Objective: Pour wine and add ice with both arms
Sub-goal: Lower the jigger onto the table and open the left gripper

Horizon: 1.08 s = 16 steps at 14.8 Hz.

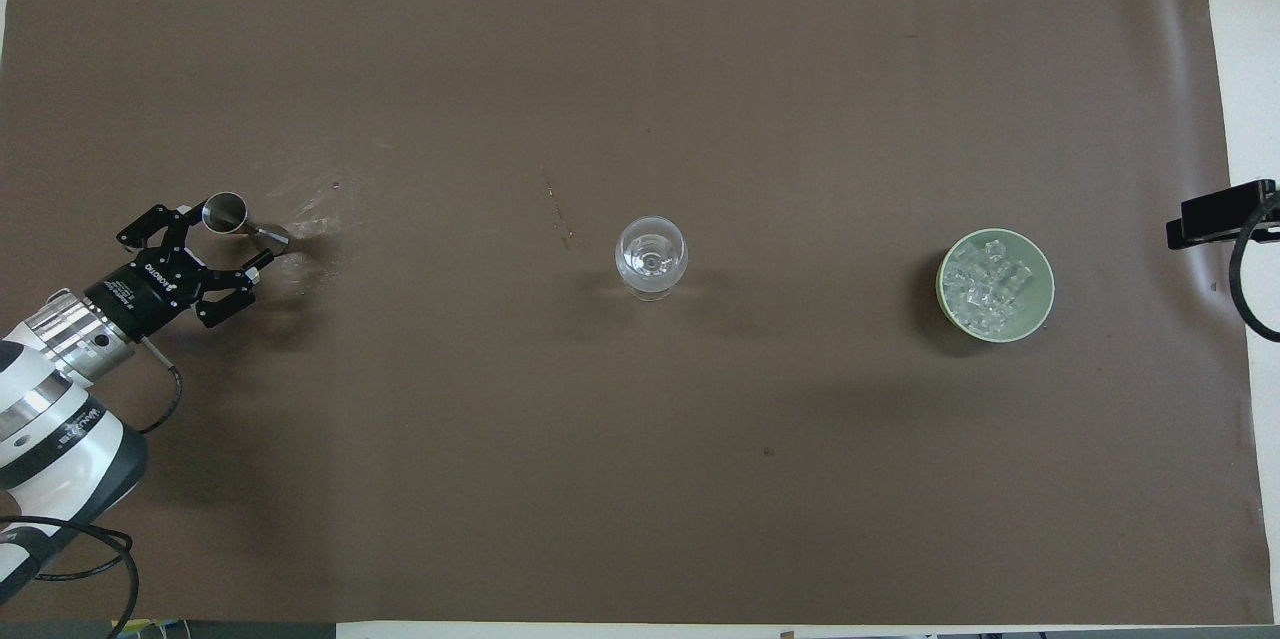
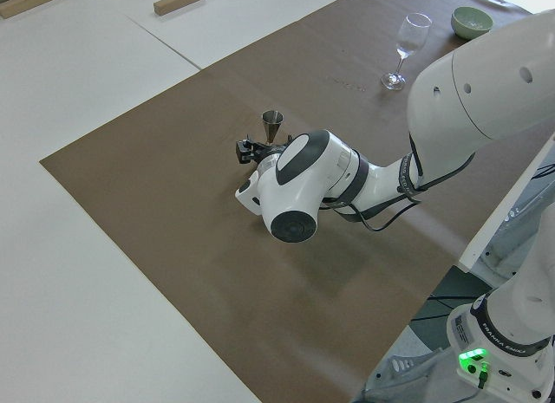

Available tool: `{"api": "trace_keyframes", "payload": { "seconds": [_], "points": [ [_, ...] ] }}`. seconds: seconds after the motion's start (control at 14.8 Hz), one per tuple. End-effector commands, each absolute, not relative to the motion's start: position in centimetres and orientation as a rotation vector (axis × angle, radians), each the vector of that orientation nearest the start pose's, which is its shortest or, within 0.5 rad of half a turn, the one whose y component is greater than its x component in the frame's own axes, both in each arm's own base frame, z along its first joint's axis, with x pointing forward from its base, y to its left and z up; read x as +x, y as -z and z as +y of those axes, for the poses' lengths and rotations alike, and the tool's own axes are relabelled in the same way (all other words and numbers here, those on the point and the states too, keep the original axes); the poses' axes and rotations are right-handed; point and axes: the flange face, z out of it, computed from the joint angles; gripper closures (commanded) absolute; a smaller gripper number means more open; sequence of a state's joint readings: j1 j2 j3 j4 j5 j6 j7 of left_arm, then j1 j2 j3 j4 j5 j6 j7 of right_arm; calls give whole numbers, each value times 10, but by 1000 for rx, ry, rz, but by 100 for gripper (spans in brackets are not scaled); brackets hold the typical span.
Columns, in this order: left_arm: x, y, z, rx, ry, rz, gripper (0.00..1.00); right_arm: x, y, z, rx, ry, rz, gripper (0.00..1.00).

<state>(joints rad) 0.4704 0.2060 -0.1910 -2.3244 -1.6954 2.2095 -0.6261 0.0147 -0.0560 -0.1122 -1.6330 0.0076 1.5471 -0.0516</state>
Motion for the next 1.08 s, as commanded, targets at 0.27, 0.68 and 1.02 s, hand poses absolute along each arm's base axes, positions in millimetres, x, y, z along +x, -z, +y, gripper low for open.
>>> {"api": "trace_keyframes", "payload": {
  "seconds": [0.27, 0.68, 1.02],
  "points": [
    [488, -275, 116, 1150, 442, 1822, 0, 519, -629, -52, -3114, -79, 39, 0],
    [505, -315, 129, 1600, 343, 1737, 0, 507, -591, -62, -3114, 100, -63, 0],
    [530, -365, 154, 1986, 292, 1594, 0, 512, -534, -41, -3114, 167, -61, 0]
  ]
}}
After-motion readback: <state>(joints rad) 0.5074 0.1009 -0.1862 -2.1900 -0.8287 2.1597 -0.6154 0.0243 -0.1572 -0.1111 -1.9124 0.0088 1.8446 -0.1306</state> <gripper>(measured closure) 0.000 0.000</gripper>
